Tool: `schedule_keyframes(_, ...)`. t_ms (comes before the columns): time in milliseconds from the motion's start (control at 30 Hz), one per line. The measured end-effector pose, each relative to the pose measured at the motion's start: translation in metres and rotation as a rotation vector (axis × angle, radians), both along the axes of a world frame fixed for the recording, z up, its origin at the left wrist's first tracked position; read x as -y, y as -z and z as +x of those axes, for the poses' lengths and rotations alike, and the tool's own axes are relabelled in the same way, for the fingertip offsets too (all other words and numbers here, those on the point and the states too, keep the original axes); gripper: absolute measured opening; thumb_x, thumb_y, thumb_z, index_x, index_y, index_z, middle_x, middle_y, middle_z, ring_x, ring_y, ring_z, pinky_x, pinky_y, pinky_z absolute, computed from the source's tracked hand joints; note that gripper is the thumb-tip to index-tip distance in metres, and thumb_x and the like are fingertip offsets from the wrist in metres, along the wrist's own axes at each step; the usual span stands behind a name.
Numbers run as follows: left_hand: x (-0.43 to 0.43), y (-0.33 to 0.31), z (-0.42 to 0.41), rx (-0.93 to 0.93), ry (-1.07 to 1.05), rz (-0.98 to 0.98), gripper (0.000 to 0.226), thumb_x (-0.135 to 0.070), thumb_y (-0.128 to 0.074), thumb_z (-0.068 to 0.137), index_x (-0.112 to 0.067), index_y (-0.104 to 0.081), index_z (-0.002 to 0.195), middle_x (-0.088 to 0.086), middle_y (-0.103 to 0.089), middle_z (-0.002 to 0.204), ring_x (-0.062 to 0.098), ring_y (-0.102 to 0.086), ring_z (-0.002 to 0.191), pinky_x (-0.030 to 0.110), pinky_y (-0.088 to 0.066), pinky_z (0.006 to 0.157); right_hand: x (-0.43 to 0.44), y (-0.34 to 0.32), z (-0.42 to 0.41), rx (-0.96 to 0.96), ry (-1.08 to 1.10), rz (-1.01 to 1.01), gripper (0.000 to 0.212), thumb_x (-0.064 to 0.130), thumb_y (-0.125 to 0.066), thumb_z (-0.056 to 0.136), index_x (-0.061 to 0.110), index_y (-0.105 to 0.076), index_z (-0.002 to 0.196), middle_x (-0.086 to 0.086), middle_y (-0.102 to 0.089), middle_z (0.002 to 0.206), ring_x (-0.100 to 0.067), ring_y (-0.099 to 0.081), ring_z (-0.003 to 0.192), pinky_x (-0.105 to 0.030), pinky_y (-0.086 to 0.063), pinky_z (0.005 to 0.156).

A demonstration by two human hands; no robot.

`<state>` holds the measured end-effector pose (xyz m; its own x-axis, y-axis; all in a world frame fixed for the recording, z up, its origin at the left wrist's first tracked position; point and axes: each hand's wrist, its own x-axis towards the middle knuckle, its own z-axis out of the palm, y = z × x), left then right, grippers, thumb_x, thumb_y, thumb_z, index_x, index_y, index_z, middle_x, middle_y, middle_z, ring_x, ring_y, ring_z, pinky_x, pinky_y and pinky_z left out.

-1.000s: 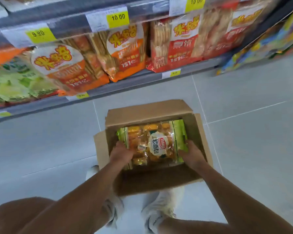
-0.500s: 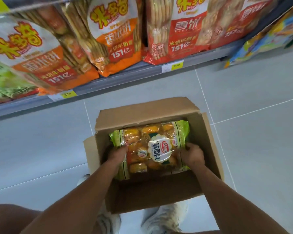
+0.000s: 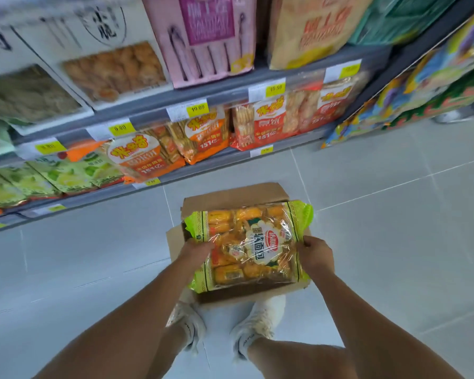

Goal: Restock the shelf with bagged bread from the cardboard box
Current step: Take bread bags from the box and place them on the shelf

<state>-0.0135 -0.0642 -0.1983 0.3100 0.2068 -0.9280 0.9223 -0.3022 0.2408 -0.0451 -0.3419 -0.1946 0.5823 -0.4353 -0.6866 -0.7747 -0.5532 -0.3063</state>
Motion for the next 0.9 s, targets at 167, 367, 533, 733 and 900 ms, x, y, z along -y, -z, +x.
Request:
schedule_keyframes(167, -0.004, -0.140, 0.025, 0.111, -0.003, -0.095, 0.031, -0.031, -0.067, 0.095, -0.022, -0.052, 0.121, -0.002, -0.056, 0.122, 0.023, -0.052, 0.109, 0.033, -0.042, 0.090, 0.004, -0.136, 0.012, 0.052, 0.010, -0.021, 0.033, 0.021, -0.058, 0.091, 0.021, -0.055, 0.058, 0.004, -0.055, 0.059, -0.026, -0.054, 0.068, -0.027, -0.038, 0.056)
schedule_keyframes(367, -0.035, -0.301, 0.061, 0.348, 0.042, -0.182, 0.093, -0.057, -0.082, 0.073, -0.019, -0.043, 0.149, 0.004, -0.058, 0.142, 0.024, -0.059, 0.123, 0.037, -0.046, 0.105, 0.011, -0.301, 0.035, 0.284, -0.002, -0.046, 0.027, 0.030, -0.076, 0.086, 0.015, -0.077, 0.108, -0.007, -0.062, 0.129, -0.031, -0.060, 0.118, -0.037, -0.044, 0.104)
schedule_keyframes(533, -0.070, -0.356, 0.090, 0.485, 0.054, -0.254, 0.098, -0.064, -0.090, 0.057, -0.031, -0.050, 0.140, 0.003, -0.063, 0.137, 0.024, -0.065, 0.118, 0.049, -0.053, 0.101, 0.015, -0.426, 0.059, 0.387, 0.139, 0.258, 0.009, 0.014, -0.070, 0.091, 0.020, -0.073, 0.097, -0.001, -0.068, 0.103, -0.020, -0.061, 0.094, -0.024, -0.044, 0.075)
schedule_keyframes(733, -0.054, -0.532, 0.079, 0.527, 0.015, -0.389, 0.049, -0.022, -0.088, 0.067, -0.016, -0.071, 0.113, 0.008, -0.074, 0.118, 0.029, -0.066, 0.115, 0.047, -0.049, 0.103, 0.023, -0.531, 0.074, 0.564, 0.046, 0.397, 0.021, -0.004, -0.070, 0.087, 0.013, -0.074, 0.076, -0.009, -0.068, 0.081, -0.015, -0.055, 0.091, -0.023, -0.044, 0.077)
schedule_keyframes(900, -0.062, -0.570, 0.078, 0.655, 0.009, -0.427, 0.060, -0.031, -0.087, 0.074, -0.027, -0.058, 0.126, -0.001, -0.069, 0.126, 0.017, -0.061, 0.117, 0.041, -0.043, 0.105, 0.025, -0.570, 0.084, 0.697, 0.059, 0.479, 0.019, 0.003, -0.070, 0.089, -0.002, -0.073, 0.108, -0.027, -0.066, 0.120, -0.042, -0.056, 0.120, -0.047, -0.045, 0.100)
